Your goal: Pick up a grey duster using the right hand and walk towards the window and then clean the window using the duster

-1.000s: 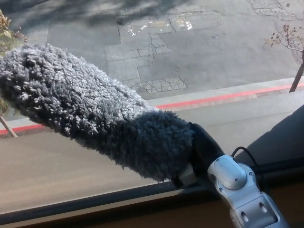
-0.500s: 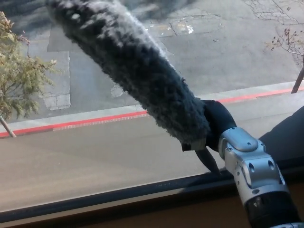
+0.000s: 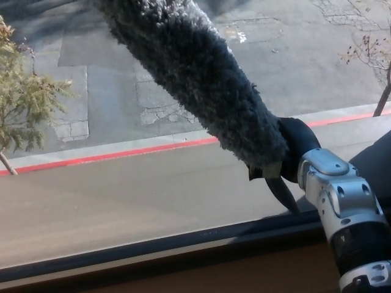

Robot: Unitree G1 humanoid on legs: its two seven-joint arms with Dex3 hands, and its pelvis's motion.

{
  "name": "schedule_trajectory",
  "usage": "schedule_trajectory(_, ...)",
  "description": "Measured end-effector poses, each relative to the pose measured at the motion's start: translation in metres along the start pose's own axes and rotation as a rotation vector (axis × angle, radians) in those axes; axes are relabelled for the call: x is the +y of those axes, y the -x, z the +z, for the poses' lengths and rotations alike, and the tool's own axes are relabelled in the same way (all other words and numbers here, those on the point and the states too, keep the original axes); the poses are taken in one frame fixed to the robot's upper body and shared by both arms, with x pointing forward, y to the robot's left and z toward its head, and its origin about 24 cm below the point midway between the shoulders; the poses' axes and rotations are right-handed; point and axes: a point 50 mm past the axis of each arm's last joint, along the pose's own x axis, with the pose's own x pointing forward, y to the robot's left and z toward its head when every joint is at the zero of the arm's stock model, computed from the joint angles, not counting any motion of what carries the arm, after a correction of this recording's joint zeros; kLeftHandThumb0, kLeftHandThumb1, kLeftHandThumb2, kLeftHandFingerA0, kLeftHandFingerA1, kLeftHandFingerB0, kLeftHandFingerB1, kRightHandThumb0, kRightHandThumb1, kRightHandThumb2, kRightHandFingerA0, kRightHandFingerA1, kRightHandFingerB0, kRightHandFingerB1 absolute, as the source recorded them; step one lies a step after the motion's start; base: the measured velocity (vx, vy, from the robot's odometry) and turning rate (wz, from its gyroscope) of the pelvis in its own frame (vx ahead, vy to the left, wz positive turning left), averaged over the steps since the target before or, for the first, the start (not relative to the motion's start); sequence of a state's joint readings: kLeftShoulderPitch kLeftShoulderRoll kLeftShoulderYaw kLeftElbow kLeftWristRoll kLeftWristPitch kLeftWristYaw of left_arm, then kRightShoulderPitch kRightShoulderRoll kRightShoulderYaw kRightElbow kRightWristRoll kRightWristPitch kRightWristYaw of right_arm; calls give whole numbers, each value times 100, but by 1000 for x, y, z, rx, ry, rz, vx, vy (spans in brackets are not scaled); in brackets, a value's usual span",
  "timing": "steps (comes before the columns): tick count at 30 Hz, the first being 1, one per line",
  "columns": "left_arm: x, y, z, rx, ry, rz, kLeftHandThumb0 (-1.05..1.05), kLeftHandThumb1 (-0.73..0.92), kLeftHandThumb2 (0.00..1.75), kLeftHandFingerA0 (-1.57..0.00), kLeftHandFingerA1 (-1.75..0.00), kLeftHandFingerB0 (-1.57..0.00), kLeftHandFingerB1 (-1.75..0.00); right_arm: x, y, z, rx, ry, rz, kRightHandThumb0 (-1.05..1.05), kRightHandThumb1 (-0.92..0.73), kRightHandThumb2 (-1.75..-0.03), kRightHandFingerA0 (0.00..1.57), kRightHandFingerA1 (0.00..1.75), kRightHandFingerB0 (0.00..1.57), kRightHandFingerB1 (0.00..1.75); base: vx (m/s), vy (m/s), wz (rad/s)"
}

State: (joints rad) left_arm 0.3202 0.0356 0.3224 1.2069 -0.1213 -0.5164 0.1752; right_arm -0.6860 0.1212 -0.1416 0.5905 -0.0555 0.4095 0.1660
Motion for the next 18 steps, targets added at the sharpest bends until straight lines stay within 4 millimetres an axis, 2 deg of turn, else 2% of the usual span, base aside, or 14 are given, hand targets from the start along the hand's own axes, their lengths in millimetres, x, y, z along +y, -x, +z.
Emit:
schedule_trajectory(1, 0, 0, 0, 1, 0, 0, -7, 59, 96, -104, -119, -91, -102, -2, 1, 2, -5, -4, -7, -22, -48, -131, 104, 175, 72, 175, 0, 0, 0)
schedule_trajectory(5, -1, 0, 0, 3, 0, 1, -7, 59, 96, -104, -119, -91, -102, -15, 7, 3, -33, -53, -49, -22, -48, -131, 104, 175, 72, 175, 0, 0, 0)
schedule_trajectory(7, -1, 0, 0, 5, 1, 5, -4, 58, 98, -106, -122, -93, -102, -22, 10, 3, -45, -76, -71, -26, -46, -136, 105, 175, 76, 175, 0, 0, 0)
schedule_trajectory(9, -2, -1, 1, 2, 7, 5, -4, 58, 98, -106, -122, -93, -102, -30, 14, -4, -39, -124, -93, -26, -46, -136, 105, 175, 76, 175, 0, 0, 0)
schedule_trajectory(10, -2, -1, 1, 2, 7, 5, -3, 59, 98, -106, -120, -92, -102, -31, 14, -6, -36, -133, -96, -34, -74, -96, 107, 175, 78, 175, 0, 0, 0)
schedule_trajectory(14, -3, -2, 2, 4, 13, 4, -3, 59, 98, -106, -120, -92, -102, -39, 21, -18, -22, -196, -121, -34, -74, -96, 107, 175, 78, 175, 6, 1, 2)
schedule_trajectory(15, -3, -2, 2, 5, 15, 3, -6, 59, 97, -102, -124, -91, -103, -41, 23, -23, -14, -210, -127, -31, -67, -101, 109, 175, 74, 175, 0, 0, 0)
schedule_trajectory(18, -4, -2, 3, -3, 15, -1, -6, 59, 97, -102, -124, -91, -103, -46, 31, -34, 3, -259, -142, -31, -67, -101, 109, 175, 74, 175, 0, 0, 0)
